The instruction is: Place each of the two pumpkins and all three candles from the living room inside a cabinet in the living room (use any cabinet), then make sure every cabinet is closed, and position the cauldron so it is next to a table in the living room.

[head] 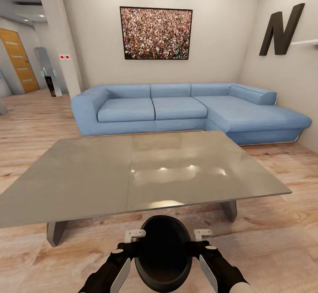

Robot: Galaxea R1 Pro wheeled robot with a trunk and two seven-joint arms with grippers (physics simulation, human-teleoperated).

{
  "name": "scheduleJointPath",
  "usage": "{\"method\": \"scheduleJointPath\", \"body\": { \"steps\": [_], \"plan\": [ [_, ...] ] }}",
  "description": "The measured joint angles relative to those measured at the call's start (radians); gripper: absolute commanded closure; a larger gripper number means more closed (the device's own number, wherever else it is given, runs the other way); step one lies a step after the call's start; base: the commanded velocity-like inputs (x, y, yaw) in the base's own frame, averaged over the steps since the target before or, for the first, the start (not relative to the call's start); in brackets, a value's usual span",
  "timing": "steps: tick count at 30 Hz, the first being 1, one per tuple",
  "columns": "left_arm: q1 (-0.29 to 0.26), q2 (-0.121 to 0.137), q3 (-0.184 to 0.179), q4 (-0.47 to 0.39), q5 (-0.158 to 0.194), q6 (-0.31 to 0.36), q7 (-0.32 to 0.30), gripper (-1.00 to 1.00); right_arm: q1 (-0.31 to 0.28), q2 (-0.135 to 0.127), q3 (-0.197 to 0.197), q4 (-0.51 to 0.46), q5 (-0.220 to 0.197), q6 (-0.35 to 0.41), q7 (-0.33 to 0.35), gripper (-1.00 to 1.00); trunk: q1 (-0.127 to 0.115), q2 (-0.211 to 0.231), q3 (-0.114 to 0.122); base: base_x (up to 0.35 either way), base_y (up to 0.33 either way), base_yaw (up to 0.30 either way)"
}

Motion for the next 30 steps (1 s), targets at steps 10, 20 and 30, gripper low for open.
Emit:
{"method": "scheduleJointPath", "body": {
  "steps": [10, 20, 30],
  "plan": [
    [0.0, 0.0, 0.0, 0.001, 0.001, 0.0, 0.0, 1.0, 0.0, 0.0, 0.0, 0.0, 0.0, 0.0, 0.0, 1.0, 0.002, -0.001, -0.019, 0.001, 0.0, 0.0],
    [0.0, 0.0, 0.0, 0.0, 0.001, 0.0, 0.0, 1.0, 0.0, 0.0, 0.0, 0.0, 0.0, 0.0, 0.0, 1.0, 0.005, -0.002, -0.042, 0.0, 0.0, 0.0],
    [0.0, 0.0, 0.0, 0.0, 0.0, 0.0, 0.0, 1.0, 0.0, 0.0, 0.0, 0.0, 0.0, 0.0, 0.0, 1.0, 0.008, -0.004, -0.066, 0.0, 0.0, 0.0]
  ]
}}
